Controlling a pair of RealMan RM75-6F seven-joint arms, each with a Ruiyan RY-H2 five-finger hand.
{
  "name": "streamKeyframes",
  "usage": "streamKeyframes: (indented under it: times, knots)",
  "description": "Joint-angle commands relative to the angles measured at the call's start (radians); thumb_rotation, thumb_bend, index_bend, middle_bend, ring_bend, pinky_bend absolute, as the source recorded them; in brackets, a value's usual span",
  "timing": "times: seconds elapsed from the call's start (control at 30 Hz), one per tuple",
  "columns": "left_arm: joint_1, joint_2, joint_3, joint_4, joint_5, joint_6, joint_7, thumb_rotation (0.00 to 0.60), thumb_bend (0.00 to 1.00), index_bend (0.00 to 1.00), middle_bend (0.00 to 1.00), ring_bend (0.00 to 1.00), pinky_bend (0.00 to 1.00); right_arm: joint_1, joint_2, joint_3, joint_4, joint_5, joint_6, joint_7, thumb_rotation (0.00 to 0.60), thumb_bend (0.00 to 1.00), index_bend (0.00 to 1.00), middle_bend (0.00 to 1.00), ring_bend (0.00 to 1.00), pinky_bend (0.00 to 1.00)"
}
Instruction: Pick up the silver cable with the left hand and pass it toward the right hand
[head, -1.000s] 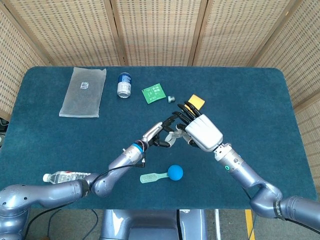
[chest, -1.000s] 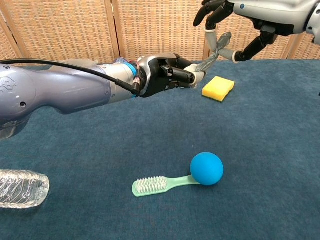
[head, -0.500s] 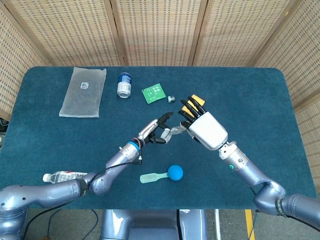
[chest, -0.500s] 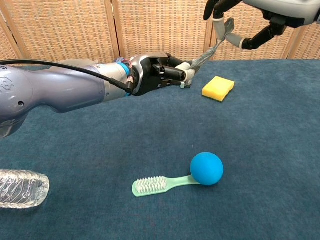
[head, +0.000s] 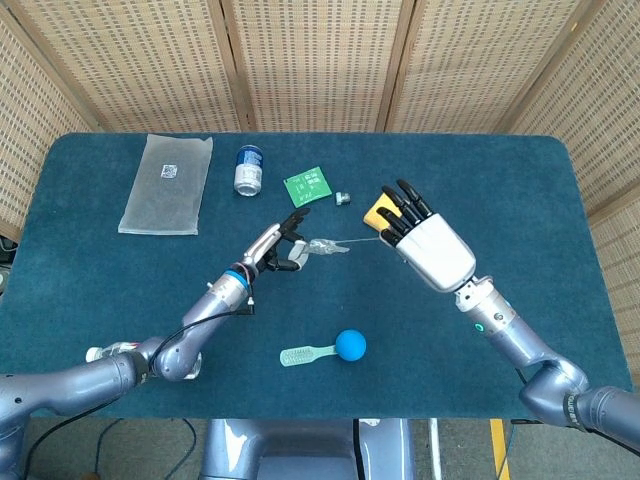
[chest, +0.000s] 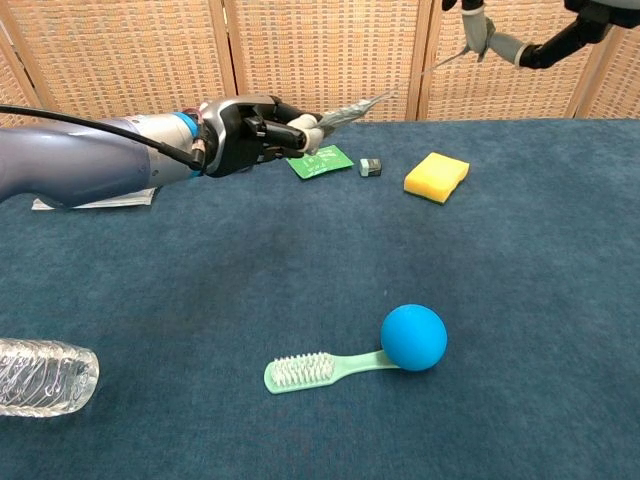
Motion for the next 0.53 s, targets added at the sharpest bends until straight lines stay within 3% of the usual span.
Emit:
streamKeyframes:
  times: [0.03, 0.53]
  knots:
    - [0.023, 0.033, 0.004, 0.004, 0.005, 0.002, -0.008, 0.6, 0.76, 0.89, 0.0, 0.0, 0.0, -0.007, 0.009, 0.003, 0.004, 0.009, 0.006, 0.0, 0.6, 0.66, 0.83, 0.37, 0.07, 0.0]
    - [0.15, 0.27, 0.018, -0.021, 0.071, 0.025, -0.056, 0.6, 0.76, 0.89, 0.0, 0.0, 0.0, -0.055, 0.055, -0.01, 0.007, 0.03, 0.034, -0.012, 0.6, 0.66, 0.83, 0.37, 0.08, 0.0]
